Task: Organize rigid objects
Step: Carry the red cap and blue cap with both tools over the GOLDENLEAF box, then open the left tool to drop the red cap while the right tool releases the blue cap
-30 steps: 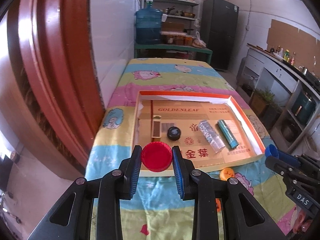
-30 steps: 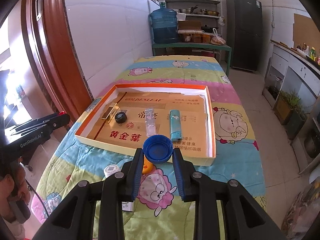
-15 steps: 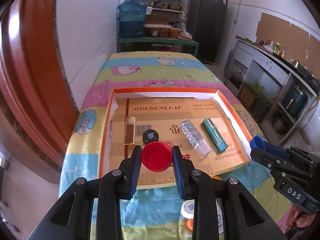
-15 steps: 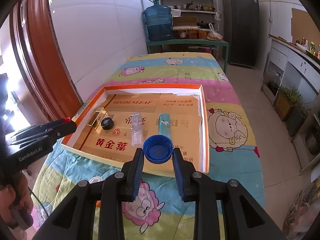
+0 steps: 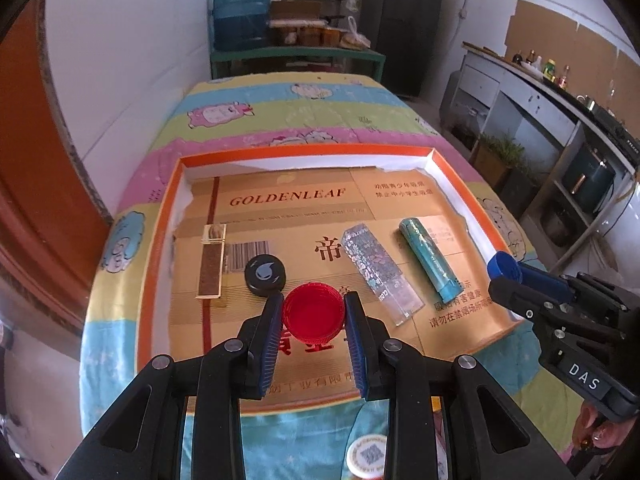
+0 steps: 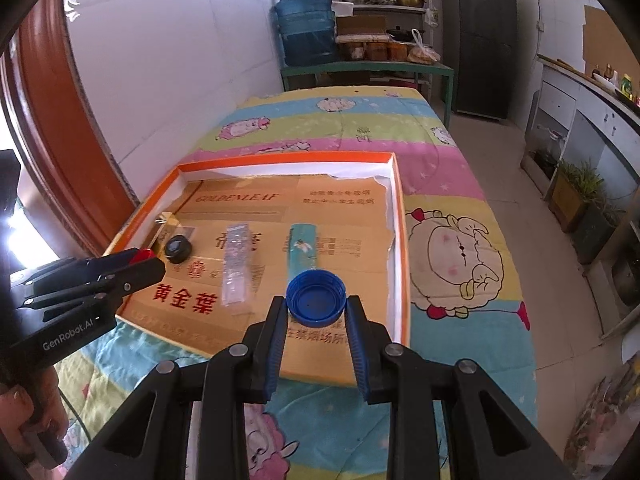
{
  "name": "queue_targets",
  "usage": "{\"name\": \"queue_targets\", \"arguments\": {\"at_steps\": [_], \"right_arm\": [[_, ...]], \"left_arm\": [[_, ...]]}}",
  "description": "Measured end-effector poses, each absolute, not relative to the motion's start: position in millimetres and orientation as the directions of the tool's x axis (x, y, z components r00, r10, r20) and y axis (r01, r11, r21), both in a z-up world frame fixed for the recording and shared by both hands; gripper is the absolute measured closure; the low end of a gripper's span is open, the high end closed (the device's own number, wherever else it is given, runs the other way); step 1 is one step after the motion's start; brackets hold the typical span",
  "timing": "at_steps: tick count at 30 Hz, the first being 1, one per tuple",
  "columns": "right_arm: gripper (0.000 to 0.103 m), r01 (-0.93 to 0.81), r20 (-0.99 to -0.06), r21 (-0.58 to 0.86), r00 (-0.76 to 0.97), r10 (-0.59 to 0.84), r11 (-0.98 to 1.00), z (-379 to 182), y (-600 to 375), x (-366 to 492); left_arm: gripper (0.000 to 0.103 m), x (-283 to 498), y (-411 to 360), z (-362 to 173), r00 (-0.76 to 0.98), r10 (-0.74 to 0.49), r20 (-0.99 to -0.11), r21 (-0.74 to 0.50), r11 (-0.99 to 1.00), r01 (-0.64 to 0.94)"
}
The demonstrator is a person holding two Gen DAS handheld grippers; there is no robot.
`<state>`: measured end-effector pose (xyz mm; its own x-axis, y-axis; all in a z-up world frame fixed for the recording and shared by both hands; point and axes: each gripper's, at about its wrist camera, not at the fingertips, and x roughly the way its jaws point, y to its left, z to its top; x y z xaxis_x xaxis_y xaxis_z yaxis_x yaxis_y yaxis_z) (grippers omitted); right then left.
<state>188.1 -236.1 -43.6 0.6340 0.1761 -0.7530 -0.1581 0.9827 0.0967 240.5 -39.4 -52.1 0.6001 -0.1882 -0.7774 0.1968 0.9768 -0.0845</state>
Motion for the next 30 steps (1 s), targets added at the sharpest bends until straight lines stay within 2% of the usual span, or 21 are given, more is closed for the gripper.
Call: {"name": "queue_targets", "arguments": {"at_steps": [23, 26, 28, 30], "right_arm": [[0.073, -0.155, -0.8, 0.0, 0.593, 0.093, 0.988, -70, -235, 216], [0.073, -0.156, -0.798, -0.024, 0.597, 0.075, 0.987, -71, -232, 216], [0.073, -0.155, -0.797, -0.032, 0.601, 0.068, 0.987, -71, -231, 216], [0.071, -0.154, -0.794, -0.03, 0.603, 0.07, 0.988, -70, -231, 215]], "left_arm": [[0.072, 269, -42, -85, 0.541, -0.204, -0.816, -0.114, 0.974, 0.195], [0.065, 270, -41, -86, 0.539, -0.215, -0.815, -0.122, 0.971, 0.204], [0.058, 270, -41, -86, 0.536, -0.226, -0.813, -0.132, 0.969, 0.207], [0.057, 270, -39, -85, 0.534, -0.232, -0.813, -0.139, 0.968, 0.208]]}}
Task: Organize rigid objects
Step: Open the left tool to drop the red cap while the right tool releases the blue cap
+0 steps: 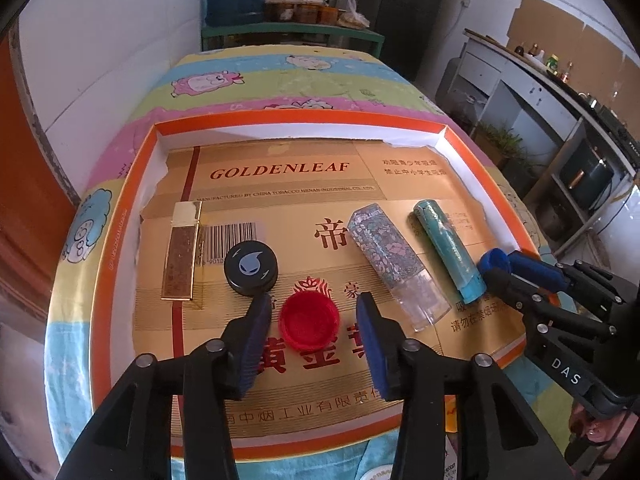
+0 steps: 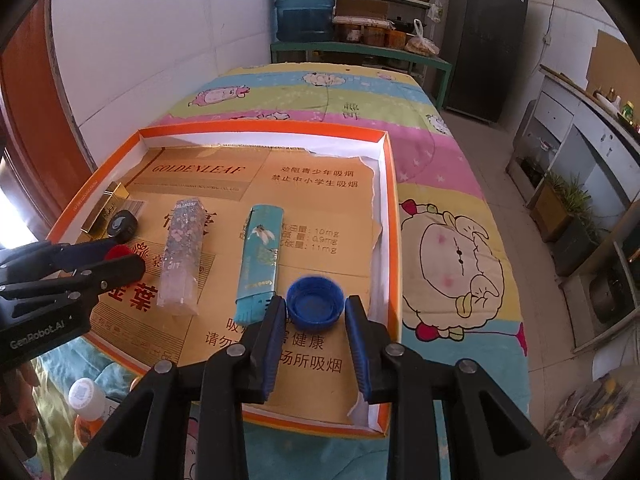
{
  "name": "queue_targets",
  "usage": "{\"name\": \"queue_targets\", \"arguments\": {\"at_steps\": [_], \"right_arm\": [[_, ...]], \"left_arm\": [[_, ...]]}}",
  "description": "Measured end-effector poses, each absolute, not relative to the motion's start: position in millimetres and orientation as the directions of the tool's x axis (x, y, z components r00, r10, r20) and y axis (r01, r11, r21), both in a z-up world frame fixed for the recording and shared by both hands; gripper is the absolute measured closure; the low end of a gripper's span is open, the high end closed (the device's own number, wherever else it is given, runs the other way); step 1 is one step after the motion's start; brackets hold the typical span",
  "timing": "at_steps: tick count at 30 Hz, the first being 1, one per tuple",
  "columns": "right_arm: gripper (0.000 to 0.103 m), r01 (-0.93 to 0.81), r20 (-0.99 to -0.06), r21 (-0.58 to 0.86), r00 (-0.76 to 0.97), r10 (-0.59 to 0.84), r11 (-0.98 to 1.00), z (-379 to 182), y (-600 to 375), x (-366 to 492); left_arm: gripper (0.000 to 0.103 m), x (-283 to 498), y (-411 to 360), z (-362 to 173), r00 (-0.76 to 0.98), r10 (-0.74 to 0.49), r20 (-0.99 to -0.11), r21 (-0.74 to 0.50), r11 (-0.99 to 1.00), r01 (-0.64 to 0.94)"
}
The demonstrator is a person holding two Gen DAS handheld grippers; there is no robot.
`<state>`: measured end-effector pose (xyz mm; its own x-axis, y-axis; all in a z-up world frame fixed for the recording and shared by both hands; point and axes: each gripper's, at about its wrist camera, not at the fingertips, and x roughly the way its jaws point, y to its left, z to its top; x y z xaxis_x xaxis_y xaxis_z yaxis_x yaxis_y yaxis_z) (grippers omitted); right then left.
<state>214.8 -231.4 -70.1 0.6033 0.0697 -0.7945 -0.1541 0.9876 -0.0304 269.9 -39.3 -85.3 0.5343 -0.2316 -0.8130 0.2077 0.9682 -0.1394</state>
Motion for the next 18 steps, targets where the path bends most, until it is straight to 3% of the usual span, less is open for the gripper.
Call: {"name": "queue_targets", "arguments": {"at_steps": [5, 18], "right_arm": [[0.059, -0.156, -0.783, 0.001, 0.614, 0.098, 0.988, -64, -233, 209], [0.058, -0.134, -0.776, 0.035, 0.621, 0.112, 0.99, -53, -236, 185]], "left_arm": [[0.057, 265, -34, -80, 0.54, -0.263, -0.8, -0.177, 0.962, 0.206], [0.057, 238, -28, -60, 0.591, -0.22, -0.776, -0.135, 0.973, 0.186]]}}
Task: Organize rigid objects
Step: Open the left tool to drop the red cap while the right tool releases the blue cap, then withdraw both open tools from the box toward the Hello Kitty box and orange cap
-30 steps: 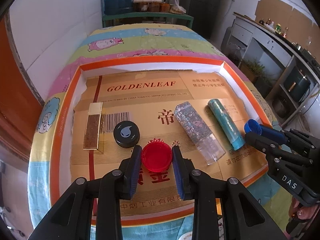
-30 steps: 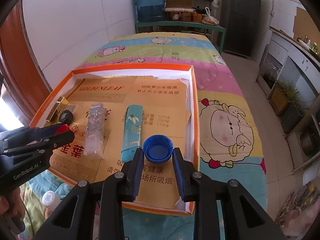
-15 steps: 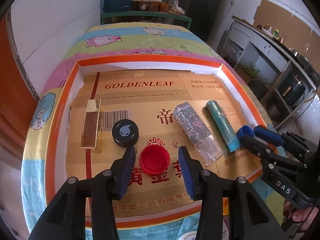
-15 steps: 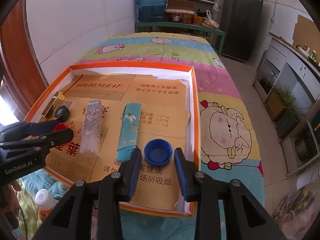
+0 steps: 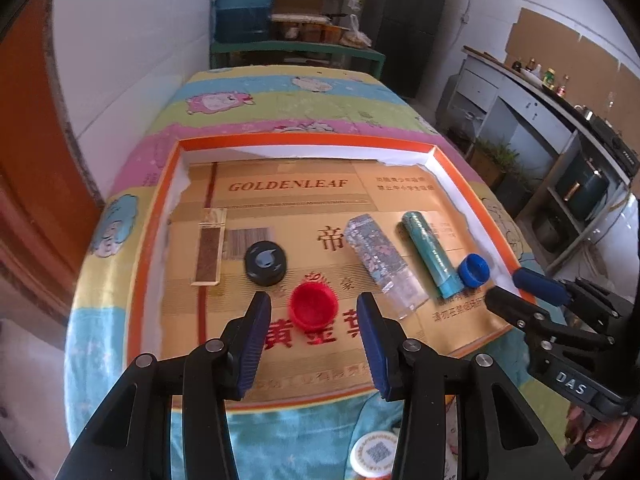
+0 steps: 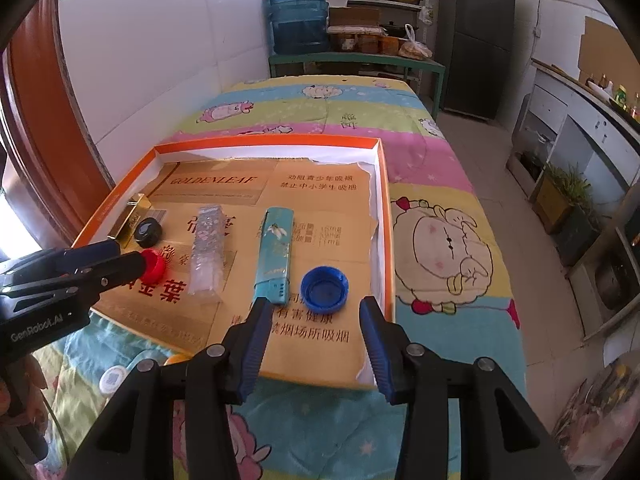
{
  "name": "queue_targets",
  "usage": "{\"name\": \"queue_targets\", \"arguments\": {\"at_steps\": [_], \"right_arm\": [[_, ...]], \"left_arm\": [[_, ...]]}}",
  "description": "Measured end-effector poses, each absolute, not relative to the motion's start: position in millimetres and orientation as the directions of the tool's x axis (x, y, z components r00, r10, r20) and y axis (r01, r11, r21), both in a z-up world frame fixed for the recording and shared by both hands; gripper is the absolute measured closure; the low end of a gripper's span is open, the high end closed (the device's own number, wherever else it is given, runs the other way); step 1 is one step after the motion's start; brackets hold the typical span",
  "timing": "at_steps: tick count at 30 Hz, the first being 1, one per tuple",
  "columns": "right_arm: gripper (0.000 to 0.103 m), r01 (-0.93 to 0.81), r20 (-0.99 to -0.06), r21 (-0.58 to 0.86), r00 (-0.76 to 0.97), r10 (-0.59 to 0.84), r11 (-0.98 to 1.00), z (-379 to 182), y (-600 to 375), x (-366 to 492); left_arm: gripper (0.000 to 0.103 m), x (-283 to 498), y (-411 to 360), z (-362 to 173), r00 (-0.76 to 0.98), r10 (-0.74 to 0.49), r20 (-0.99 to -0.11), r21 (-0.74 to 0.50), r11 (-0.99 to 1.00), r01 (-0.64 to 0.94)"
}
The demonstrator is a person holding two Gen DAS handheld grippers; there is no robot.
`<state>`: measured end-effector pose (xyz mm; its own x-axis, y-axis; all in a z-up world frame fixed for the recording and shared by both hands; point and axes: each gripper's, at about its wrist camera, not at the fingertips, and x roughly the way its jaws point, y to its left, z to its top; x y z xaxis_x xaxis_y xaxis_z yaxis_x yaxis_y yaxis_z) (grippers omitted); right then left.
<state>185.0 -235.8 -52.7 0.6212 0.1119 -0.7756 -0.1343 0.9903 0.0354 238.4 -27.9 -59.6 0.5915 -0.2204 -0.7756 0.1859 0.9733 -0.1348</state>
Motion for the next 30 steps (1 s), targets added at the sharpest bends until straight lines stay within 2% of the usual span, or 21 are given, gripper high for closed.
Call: {"name": "queue_targets", "arguments": {"at_steps": [16, 30], "right_arm": [[0.058, -0.158, -0.775, 0.062, 0.614, 0.147, 0.985, -40, -222, 142], [0.058, -0.249, -0.803, 0.073, 0.56, 0.205, 0.966, -53, -189, 109]], "left_arm": [[0.057, 189, -5, -35, 0.642, -0.186, -0.744, -0.117, 0.982, 0.149], [0.057, 162, 10, -39, 0.639, -0.193, -0.745, -0.137, 0.981, 0.136]]}}
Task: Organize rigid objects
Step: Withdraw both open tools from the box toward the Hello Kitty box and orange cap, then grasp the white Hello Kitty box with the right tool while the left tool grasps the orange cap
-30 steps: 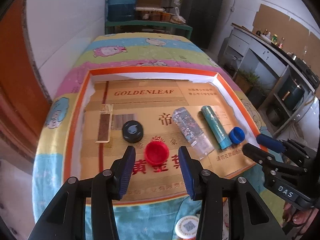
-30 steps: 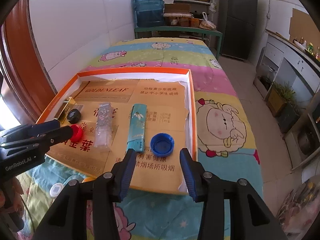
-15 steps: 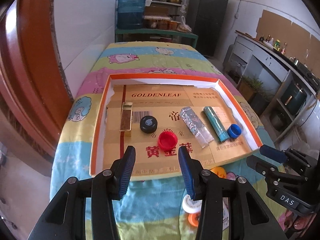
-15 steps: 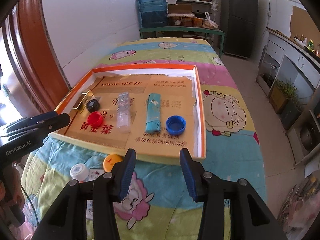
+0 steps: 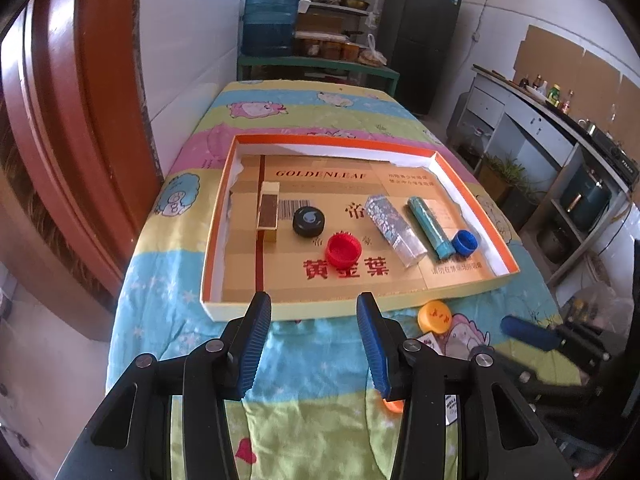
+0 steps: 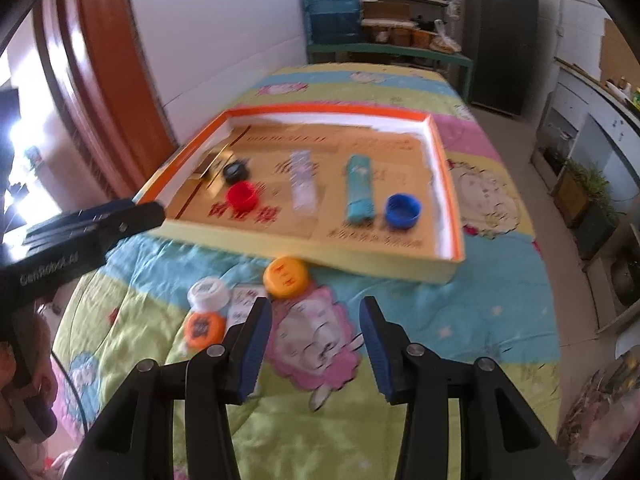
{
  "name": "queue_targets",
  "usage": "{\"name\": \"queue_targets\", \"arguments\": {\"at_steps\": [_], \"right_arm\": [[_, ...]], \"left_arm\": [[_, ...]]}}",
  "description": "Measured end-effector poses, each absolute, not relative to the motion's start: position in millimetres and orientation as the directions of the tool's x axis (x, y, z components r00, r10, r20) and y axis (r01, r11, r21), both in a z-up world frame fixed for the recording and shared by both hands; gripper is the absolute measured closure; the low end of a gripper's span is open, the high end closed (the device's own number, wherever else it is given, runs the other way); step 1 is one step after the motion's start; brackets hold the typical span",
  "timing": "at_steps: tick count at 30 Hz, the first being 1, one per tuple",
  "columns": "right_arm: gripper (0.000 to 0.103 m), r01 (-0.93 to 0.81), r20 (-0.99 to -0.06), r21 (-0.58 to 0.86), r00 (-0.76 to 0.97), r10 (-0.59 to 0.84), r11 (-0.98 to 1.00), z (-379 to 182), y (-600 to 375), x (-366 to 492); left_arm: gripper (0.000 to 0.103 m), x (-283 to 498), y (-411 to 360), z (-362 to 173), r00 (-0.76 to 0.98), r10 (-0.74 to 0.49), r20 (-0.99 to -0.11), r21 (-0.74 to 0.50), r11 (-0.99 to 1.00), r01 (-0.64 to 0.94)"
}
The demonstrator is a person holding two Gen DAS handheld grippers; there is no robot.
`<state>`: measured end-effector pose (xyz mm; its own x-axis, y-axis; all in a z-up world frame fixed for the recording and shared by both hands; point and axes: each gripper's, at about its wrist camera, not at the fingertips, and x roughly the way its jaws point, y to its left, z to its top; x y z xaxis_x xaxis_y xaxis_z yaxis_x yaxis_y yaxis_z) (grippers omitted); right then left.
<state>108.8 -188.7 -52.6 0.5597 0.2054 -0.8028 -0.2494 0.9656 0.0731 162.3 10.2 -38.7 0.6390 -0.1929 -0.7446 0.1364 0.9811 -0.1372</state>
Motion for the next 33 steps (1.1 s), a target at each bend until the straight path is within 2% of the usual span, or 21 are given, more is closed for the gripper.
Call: {"name": "queue_targets", "arguments": {"at_steps": [10, 15, 17, 23, 25, 33], "right_arm": [[0.058, -0.341, -0.838, 0.064, 0.493, 0.236, 0.938, -71, -158, 92], [0.058, -0.343, -0.848, -0.008, 0.501, 0.176, 0.939, -77, -152, 90], [0.066, -0.352, -0.85, -0.006, 0.496, 0.181, 0.936, -78, -149, 91], [0.068, -0.356, -0.849, -0.032, 0.503, 0.163, 0.934, -81, -141, 105], [0.076, -0.354, -0.847, -0.011, 0.5, 0.179, 0.935, -81, -142, 108], [0.077, -0.309, -0.834, 0.027, 0.517, 0.191, 0.951, -74, -165, 97]], "left_arm": [[0.057, 152, 21, -46, 0.63, -0.191, -0.753, -0.152, 0.982, 0.116], [0.057, 150, 24, -48, 0.627, -0.193, -0.755, -0.157, 0.981, 0.113], [0.057, 148, 25, -49, 0.625, -0.196, -0.756, -0.16, 0.981, 0.113], [0.057, 146, 21, -53, 0.608, -0.223, -0.762, -0.171, 0.975, 0.143], [0.057, 144, 17, -56, 0.598, -0.237, -0.766, -0.171, 0.971, 0.166], [0.057, 127, -14, -63, 0.545, -0.329, -0.771, -0.178, 0.933, 0.311]]}}
